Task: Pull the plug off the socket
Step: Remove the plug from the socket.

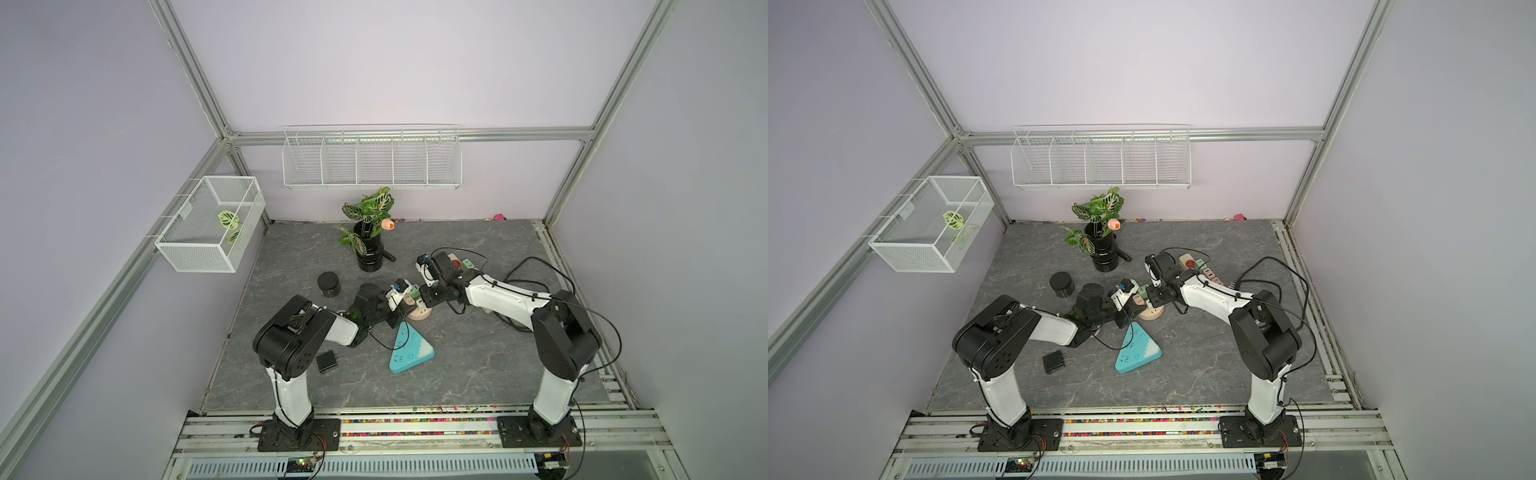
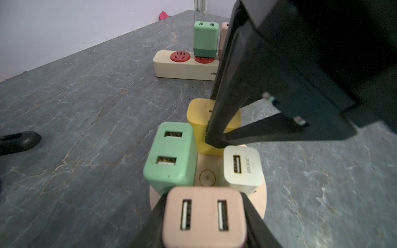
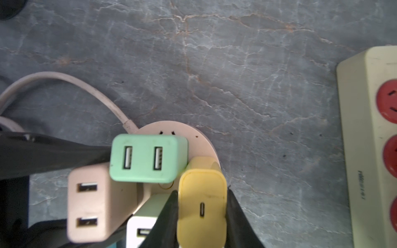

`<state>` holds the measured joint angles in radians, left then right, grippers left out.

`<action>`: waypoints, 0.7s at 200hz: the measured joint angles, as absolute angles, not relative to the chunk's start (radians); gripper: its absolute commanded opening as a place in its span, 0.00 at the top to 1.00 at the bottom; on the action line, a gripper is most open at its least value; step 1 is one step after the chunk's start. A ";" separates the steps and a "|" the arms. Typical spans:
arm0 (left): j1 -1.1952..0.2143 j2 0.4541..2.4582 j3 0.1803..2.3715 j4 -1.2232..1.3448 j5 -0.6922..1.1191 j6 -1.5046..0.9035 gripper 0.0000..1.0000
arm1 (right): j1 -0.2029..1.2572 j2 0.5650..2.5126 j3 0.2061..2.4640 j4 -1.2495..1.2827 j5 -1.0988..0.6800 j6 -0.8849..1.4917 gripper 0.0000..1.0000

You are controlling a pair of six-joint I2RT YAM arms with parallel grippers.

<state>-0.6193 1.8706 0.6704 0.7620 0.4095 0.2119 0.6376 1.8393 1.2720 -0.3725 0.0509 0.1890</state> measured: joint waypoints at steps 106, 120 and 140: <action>-0.647 1.946 0.730 0.804 0.374 0.189 1.00 | 0.575 1.851 1.321 -0.420 0.022 0.166 1.00; -0.650 1.952 0.743 0.802 0.371 0.192 1.00 | 0.524 1.855 1.315 -0.416 -0.084 0.213 1.00; -0.653 1.958 0.760 0.789 0.370 0.198 1.00 | 0.498 1.868 1.317 -0.423 -0.133 0.236 1.00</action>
